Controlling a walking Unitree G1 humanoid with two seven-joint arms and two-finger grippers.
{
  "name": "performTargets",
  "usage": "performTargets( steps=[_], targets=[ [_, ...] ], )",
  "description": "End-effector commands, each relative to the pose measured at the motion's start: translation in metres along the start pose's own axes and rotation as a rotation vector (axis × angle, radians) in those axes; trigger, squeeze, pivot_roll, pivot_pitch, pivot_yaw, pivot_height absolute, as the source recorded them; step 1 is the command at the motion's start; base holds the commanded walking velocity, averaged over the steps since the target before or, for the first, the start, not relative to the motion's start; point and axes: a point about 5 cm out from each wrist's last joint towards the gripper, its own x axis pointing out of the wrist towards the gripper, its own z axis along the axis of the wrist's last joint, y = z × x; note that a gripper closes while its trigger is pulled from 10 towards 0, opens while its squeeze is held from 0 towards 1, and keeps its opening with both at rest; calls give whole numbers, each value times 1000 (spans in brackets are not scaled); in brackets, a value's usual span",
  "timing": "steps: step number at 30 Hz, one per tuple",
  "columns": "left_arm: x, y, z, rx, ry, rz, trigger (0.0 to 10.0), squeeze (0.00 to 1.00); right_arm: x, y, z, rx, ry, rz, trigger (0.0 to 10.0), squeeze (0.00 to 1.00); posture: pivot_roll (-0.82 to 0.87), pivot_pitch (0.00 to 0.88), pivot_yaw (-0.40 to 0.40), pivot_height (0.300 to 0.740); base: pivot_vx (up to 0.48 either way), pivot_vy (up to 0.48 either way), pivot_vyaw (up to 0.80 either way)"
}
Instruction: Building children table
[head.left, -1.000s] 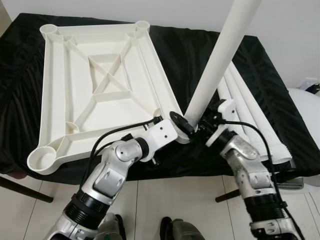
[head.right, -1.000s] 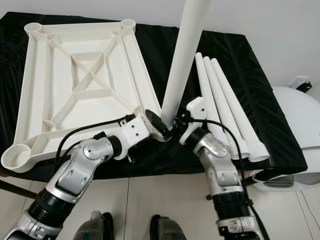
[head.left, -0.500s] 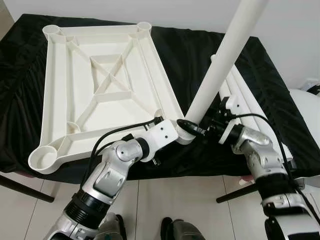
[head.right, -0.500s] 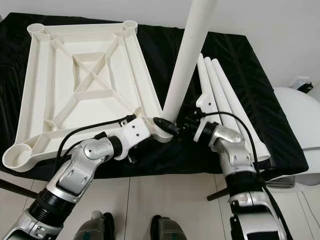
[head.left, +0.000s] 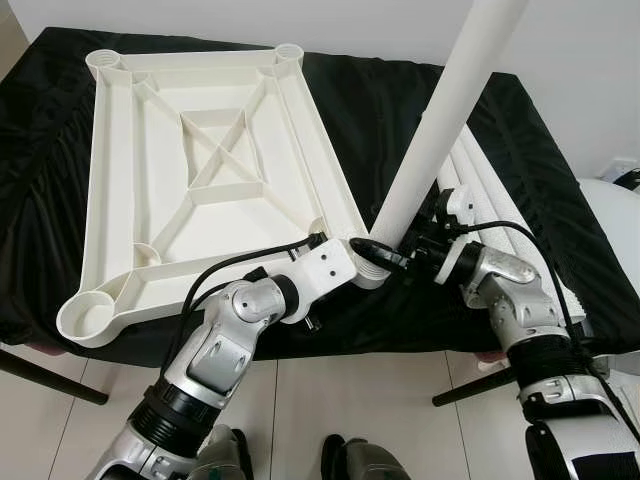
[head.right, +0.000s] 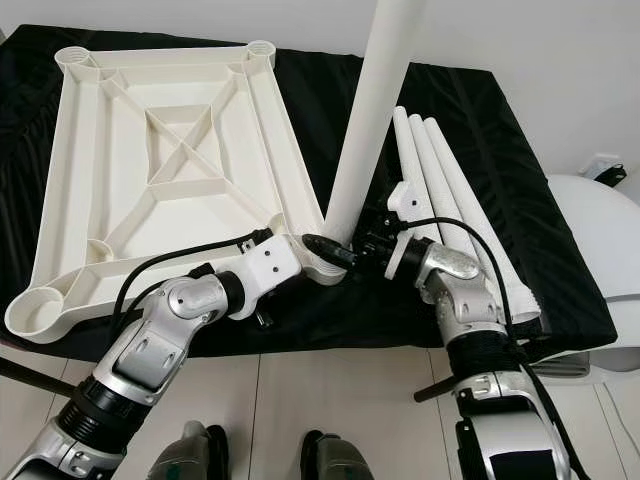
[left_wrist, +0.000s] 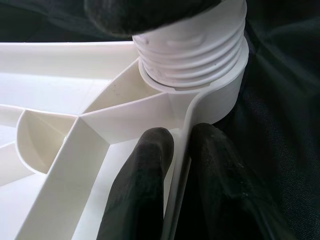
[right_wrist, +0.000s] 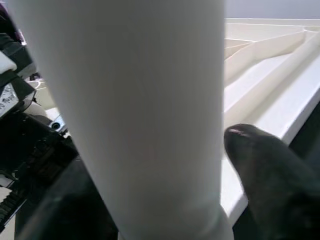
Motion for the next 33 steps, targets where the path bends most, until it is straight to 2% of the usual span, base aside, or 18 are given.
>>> performTargets(
  steps=[1, 12, 13, 14, 28, 33],
  targets=[
    [2, 0, 3, 20, -12, 13, 10000, 0, -2, -1, -3, 12, -9, 7, 0, 0, -48, 117, -53, 740, 0, 0, 0],
    [2, 3, 3, 33, -10, 12, 10000, 0, -4, -3, -4, 7, -9, -1, 0, 0, -51, 109, -49, 740, 0, 0, 0],
    [2, 4, 2, 33, -10, 13, 10000, 0, -5, -2, -5, 1, -9, -15, 8510, 0, -54, 104, -50, 740, 0, 0, 0],
    [2, 4, 2, 33, -9, 15, 10000, 0, -5, -1, -5, -3, -9, -34, 10000, 0, -59, 103, -47, 740, 0, 0, 0],
    [3, 5, 0, 29, -5, 11, 10000, 0, -3, 13, -7, -2, -70, -149, 10000, 0, -69, 109, -41, 740, 0, 0, 0],
    [2, 4, -2, 25, 1, 8, 10000, 0, -2, 24, -6, -19, -96, -252, 10000, 0, -71, 112, -37, 740, 0, 0, 0]
  ],
)
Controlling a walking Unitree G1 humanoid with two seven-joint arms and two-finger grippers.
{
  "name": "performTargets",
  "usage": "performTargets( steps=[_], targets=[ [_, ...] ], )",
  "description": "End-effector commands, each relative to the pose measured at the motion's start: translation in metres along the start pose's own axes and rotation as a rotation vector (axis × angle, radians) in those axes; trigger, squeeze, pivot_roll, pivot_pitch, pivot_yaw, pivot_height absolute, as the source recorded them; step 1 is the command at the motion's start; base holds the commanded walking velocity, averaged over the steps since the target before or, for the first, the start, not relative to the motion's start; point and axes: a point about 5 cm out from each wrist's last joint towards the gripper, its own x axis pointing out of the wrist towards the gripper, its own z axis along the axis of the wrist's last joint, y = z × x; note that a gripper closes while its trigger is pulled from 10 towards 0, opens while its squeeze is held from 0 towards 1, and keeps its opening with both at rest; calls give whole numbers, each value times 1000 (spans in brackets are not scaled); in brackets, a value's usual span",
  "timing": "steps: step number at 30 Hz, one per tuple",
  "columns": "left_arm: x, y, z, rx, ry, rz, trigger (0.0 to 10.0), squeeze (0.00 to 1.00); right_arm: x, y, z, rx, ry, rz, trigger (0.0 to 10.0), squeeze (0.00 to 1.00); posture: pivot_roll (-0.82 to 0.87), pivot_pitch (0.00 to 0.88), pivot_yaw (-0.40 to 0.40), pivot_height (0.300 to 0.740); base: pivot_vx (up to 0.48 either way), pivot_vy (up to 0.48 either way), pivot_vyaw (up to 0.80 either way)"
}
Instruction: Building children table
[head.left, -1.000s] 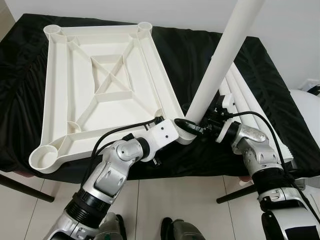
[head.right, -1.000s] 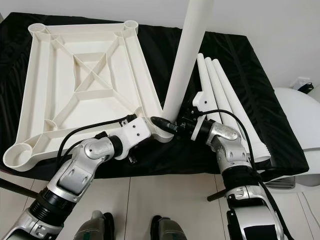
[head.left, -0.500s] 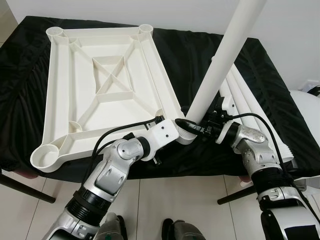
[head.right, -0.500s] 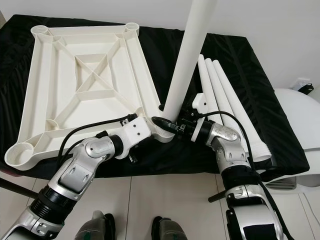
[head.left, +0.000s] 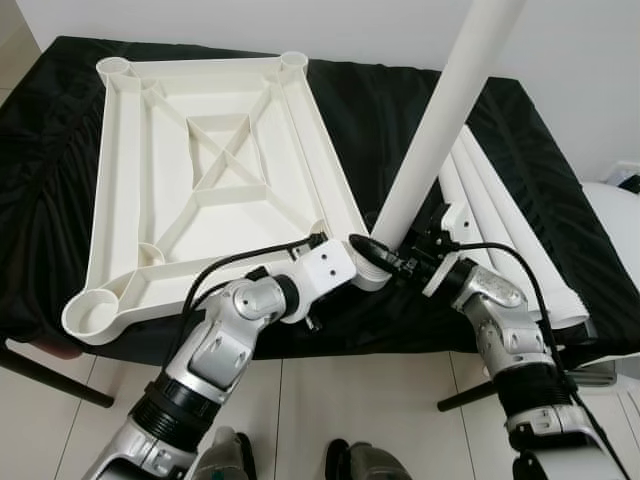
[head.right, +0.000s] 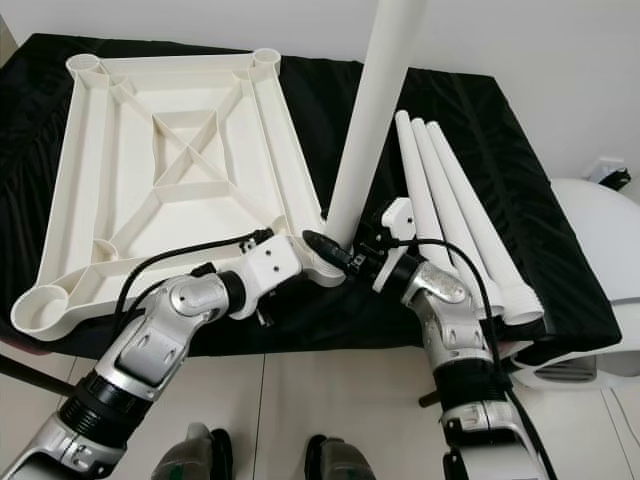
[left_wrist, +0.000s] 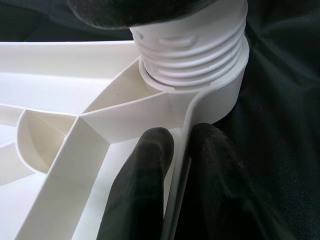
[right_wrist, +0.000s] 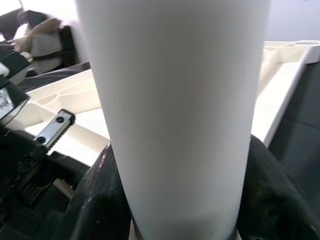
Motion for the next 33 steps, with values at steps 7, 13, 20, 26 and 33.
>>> performTargets(
  steps=[7, 13, 20, 26, 33],
  targets=[
    [0, 4, 1, 31, -2, 25, 10000, 0, 0, 14, 3, -2, -30, -201, 10000, 0, -77, 112, -41, 740, 0, 0, 0],
    [0, 5, 1, 33, -1, 28, 10000, 0, 4, 23, 2, -13, -23, -325, 10000, 0, -80, 111, -47, 740, 0, 0, 0],
    [-1, 7, 1, 37, -2, 31, 10000, 0, 13, 37, 1, 3, -9, -487, 10000, 0, -74, 103, -50, 740, 0, 0, 0],
    [-1, 7, 0, 40, 0, 34, 10000, 0, 20, 48, 0, 35, -5, -571, 10000, 0, -71, 92, -54, 740, 0, 0, 0],
    [-1, 7, 0, 41, 0, 35, 10000, 0, 24, 56, -1, 46, -3, -584, 10000, 0, -66, 85, -58, 740, 0, 0, 0]
  ],
)
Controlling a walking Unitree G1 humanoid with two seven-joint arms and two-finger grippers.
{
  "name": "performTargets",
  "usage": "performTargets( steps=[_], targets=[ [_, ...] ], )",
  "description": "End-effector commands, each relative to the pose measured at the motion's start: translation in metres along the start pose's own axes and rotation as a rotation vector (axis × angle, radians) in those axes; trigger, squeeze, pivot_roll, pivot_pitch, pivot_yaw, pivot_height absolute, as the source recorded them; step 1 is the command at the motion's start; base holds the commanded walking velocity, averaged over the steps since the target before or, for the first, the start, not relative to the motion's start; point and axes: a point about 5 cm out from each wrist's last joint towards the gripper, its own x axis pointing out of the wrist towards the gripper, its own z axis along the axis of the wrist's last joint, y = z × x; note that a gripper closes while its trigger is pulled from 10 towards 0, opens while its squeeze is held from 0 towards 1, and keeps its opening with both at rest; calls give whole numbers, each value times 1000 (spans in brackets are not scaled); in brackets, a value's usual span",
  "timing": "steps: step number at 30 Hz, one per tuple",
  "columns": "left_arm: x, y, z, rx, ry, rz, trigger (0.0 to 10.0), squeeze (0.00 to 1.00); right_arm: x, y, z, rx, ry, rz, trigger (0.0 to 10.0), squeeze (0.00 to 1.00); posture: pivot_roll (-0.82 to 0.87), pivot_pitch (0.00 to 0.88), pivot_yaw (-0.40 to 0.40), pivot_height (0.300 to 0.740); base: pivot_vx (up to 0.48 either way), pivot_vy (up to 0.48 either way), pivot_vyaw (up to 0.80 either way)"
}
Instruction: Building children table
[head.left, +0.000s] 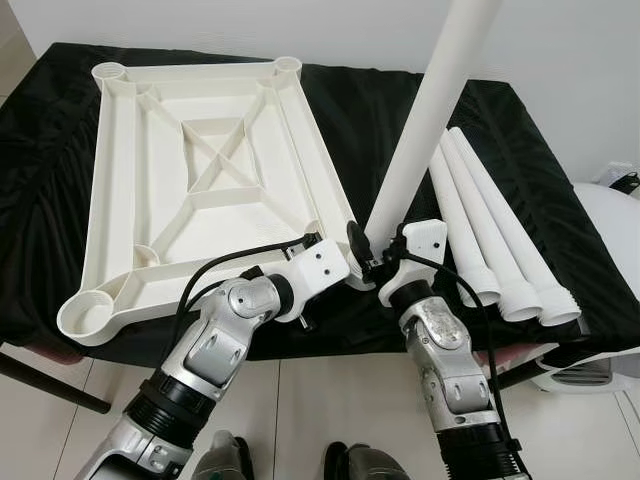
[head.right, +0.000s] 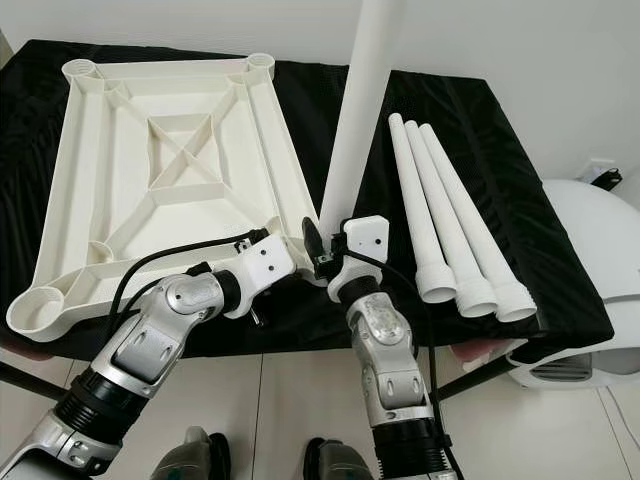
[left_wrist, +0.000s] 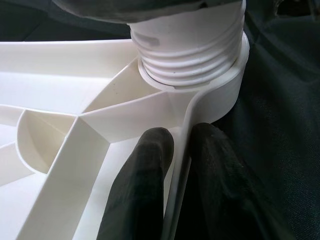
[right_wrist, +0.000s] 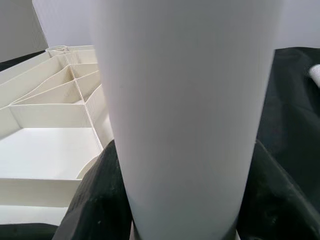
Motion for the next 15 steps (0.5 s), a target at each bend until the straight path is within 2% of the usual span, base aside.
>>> performTargets(
  steps=[1, 2, 4, 9, 10, 14, 15],
  targets=[
    [-1, 4, 7, 42, -25, 38, 10000, 0, -3, 8, -2, 29, 15, 0, 10000, 0, -64, 81, -60, 740, 0, 0, 0],
    [-1, 4, 7, 42, -23, 39, 10000, 0, -4, 11, -1, 59, 7, 6, 10000, 1000, -61, 77, -60, 740, 0, 0, 0],
    [-1, 4, 6, 42, -22, 41, 10000, 0, -4, 13, -1, 80, -1, 11, 10000, 1000, -61, 76, -60, 740, 0, 0, 0],
    [-1, 3, 6, 43, -20, 40, 10000, 0, -3, 11, 2, 57, -16, 35, 10000, 1000, -59, 71, -61, 740, 0, 0, 0],
    [-1, 3, 6, 45, -21, 38, 10000, 0, -1, -1, 4, 36, -23, 47, 10000, 1000, -60, 66, -62, 740, 0, 0, 0],
    [-1, 3, 6, 45, -22, 38, 10000, 0, 0, -5, 5, 27, -24, 47, 10000, 1000, -60, 66, -62, 740, 0, 0, 0],
    [0, 3, 6, 47, -23, 38, 10000, 0, 2, -15, 6, 15, -18, 78, 10000, 1000, -60, 64, -62, 740, 0, 0, 0]
  ],
)
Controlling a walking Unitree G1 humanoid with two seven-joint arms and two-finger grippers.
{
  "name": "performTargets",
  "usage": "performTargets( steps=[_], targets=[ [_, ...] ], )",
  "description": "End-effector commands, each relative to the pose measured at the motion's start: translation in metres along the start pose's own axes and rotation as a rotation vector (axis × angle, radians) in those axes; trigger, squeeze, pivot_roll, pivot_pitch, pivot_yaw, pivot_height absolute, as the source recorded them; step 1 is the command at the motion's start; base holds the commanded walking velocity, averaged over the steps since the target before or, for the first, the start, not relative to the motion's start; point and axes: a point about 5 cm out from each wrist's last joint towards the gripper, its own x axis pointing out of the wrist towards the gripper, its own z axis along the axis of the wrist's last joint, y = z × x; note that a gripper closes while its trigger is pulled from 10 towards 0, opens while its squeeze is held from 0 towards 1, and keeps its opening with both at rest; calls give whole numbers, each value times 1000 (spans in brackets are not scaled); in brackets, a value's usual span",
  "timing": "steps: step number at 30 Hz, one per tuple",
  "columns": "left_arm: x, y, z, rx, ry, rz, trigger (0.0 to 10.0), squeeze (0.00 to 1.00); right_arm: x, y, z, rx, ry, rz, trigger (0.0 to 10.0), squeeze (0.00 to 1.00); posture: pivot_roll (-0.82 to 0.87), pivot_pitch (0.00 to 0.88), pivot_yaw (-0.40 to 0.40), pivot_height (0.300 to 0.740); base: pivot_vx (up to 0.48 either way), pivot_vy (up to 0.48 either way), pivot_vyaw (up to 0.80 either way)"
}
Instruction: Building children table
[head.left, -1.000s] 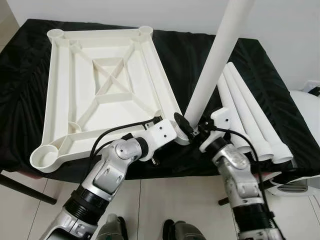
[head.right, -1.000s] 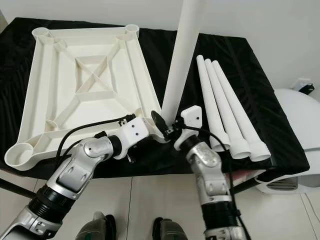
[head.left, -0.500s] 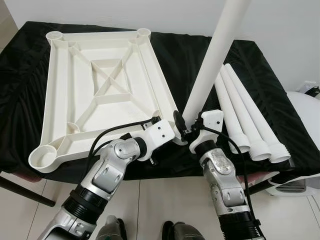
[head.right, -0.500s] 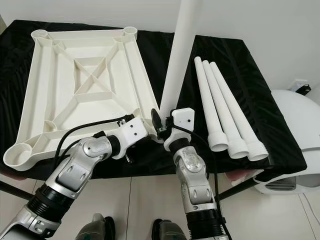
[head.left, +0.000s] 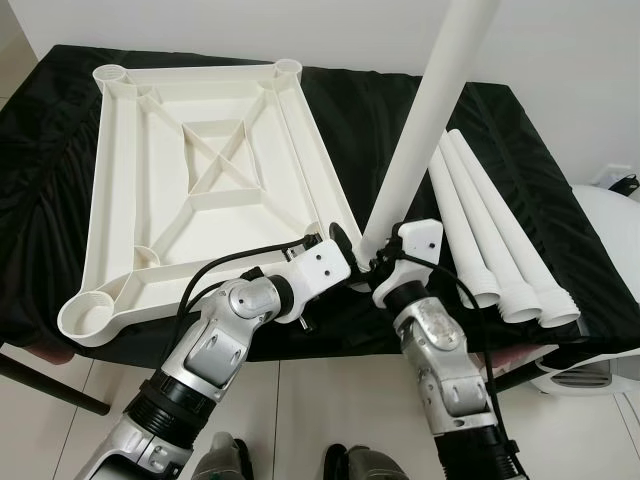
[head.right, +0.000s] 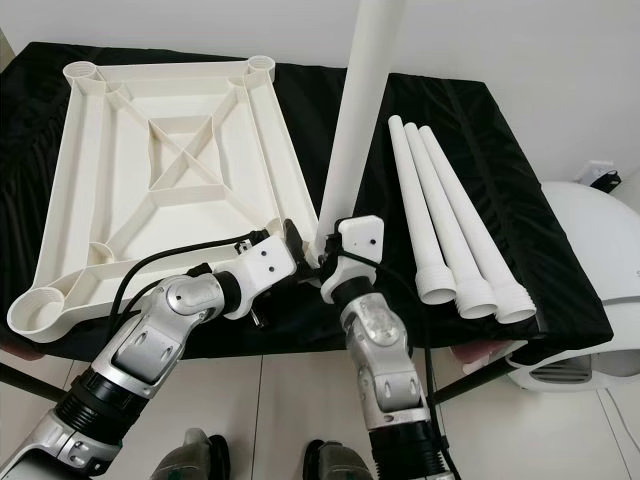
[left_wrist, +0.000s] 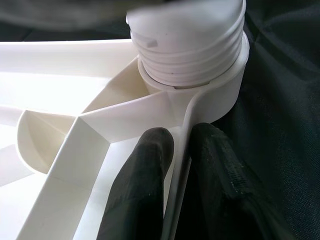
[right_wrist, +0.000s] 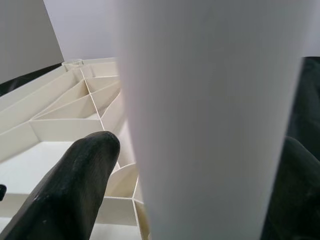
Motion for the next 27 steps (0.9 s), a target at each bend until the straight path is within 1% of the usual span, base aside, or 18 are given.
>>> performTargets(
  steps=[1, 3, 4, 5, 6, 7, 9, 10, 11, 13, 15, 19, 20, 21, 22, 23, 24, 27],
  targets=[
    [-1, 4, 7, 46, -28, 43, 10000, 0, -1, -10, -2, 4, 12, 8, 10000, 1000, -60, 64, -62, 740, 0, 0, 0],
    [-1, 4, 8, 47, -30, 43, 10000, 0, 0, -24, -2, -2, 30, 64, 10000, 1000, -62, 64, -61, 740, 0, 0, 0],
    [-1, 4, 8, 47, -30, 43, 10000, 0, 0, -24, -2, -2, 30, 64, 10000, 1000, -62, 64, -61, 740, 0, 0, 0],
    [-1, 4, 8, 47, -30, 42, 10000, 0, 0, -28, -1, -17, 37, 107, 10000, 122, -62, 64, -62, 740, 0, 0, 0],
    [-1, 4, 8, 47, -30, 42, 10000, 0, 0, -28, -1, -17, 37, 107, 10000, 122, -62, 64, -62, 740, 0, 0, 0],
    [-1, 4, 8, 47, -31, 42, 10000, 0, 0, -33, -1, -5, 46, 143, 10000, 0, -63, 65, -61, 740, 0, 0, 0],
    [-1, 5, 8, 48, -32, 43, 10000, 0, 1, -41, 0, -5, 67, 245, 10000, 0, -62, 66, -58, 740, 0, 0, 0],
    [-1, 5, 8, 48, -32, 43, 10000, 0, 1, -41, 0, -5, 67, 245, 10000, 0, -62, 66, -58, 740, 0, 0, 0],
    [-1, 5, 8, 48, -33, 43, 10000, 0, 2, -44, 1, -13, 69, 307, 10000, 0, -62, 67, -57, 740, 0, 0, 0],
    [-1, 5, 8, 48, -33, 43, 10000, 0, 2, -44, 1, -13, 69, 307, 10000, 0, -62, 67, -57, 740, 0, 0, 0],
    [-1, 5, 9, 49, -35, 43, 10000, 0, 4, -46, 1, 3, 85, 427, 10000, 0, -60, 69, -50, 740, 0, 0, 0],
    [-1, 5, 9, 49, -35, 43, 10000, 0, 4, -46, 1, 3, 85, 427, 10000, 0, -60, 69, -50, 740, 0, 0, 0],
    [-1, 6, 9, 50, -35, 43, 10000, 0, 4, -44, 0, 11, 102, 501, 10000, 0, -59, 72, -44, 740, 0, 0, 0],
    [-1, 6, 9, 50, -35, 43, 10000, 0, 4, -44, 0, 11, 102, 501, 10000, 0, -59, 72, -44, 740, 0, 0, 0],
    [-1, 6, 10, 50, -35, 43, 10000, 0, 7, -43, -3, 8, 129, 577, 10000, 0, -55, 79, -35, 740, 0, 0, 0],
    [-1, 6, 10, 50, -35, 43, 10000, 0, 7, -43, -3, 8, 129, 577, 10000, 0, -55, 79, -35, 740, 0, 0, 0],
    [-1, 6, 10, 51, -36, 42, 10000, 0, 11, -44, -5, -8, 150, 628, 10000, 0, -53, 82, -35, 740, 0, 0, 0],
    [-1, 7, 11, 51, -36, 42, 10000, 0, 13, -46, -7, -24, 164, 655, 10000, 0, -52, 83, -35, 740, 0, 0, 0]
  ],
)
